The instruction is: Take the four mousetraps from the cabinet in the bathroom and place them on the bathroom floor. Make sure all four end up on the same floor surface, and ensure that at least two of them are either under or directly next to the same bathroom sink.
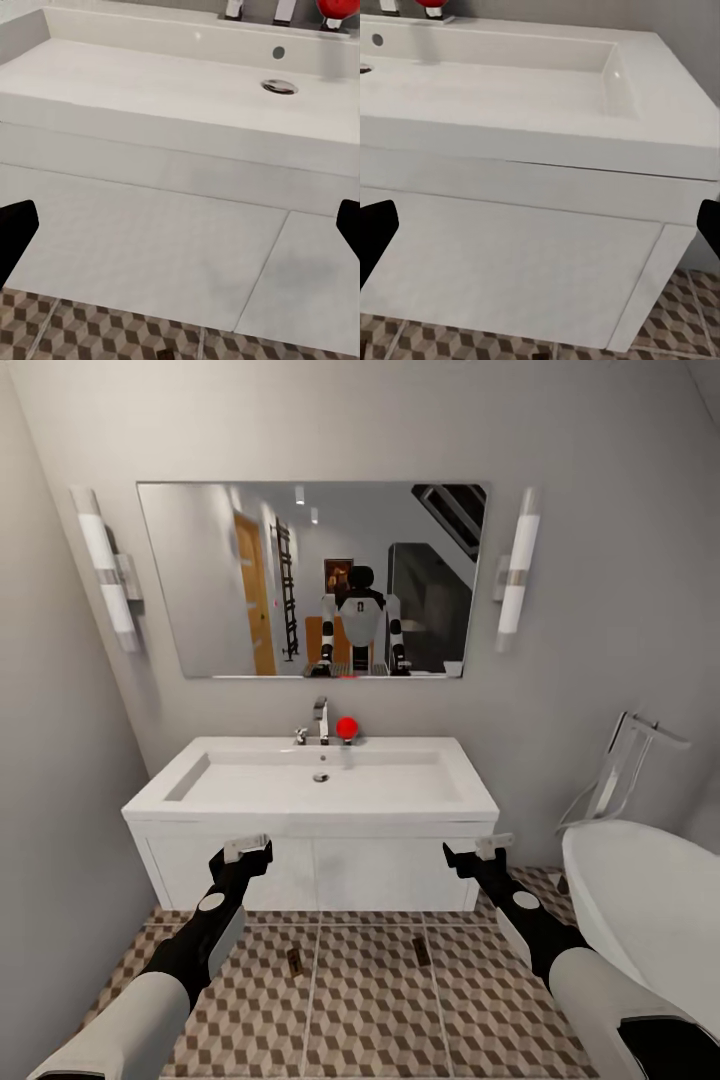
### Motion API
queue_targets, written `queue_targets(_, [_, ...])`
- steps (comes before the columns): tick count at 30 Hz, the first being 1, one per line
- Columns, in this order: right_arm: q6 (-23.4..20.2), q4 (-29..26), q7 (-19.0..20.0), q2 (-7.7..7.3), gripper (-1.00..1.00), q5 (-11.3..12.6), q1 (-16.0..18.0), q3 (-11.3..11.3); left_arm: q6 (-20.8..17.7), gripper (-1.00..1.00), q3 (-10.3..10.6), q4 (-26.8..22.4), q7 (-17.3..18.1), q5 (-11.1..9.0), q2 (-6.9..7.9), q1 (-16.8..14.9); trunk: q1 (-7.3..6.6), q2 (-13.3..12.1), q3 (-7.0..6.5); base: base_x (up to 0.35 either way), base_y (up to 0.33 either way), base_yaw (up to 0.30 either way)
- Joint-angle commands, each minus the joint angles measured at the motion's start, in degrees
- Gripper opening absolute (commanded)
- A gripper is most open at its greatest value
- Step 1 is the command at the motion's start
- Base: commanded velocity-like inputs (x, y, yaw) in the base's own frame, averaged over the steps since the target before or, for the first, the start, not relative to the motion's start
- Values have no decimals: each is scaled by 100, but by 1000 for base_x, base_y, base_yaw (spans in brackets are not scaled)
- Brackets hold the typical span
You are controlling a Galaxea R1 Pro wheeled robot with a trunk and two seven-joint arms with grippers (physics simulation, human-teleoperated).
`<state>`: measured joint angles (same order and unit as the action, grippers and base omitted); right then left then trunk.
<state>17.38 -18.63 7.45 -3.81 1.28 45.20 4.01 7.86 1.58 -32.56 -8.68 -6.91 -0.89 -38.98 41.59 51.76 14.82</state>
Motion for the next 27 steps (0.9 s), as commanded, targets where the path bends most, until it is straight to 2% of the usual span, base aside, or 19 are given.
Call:
queue_targets(1, [20, 5, -6, -6, 100, 13, 6, 38, 23, 100, 18, 7, -19, -58, 1, -4, -22, -36, -11, 0, 0, 0])
queue_targets(27, [20, 8, -6, -6, 100, 13, 3, 38, 23, 100, 16, 21, -19, -63, -3, -4, -593, -1079, -478, 0, 0, 0])
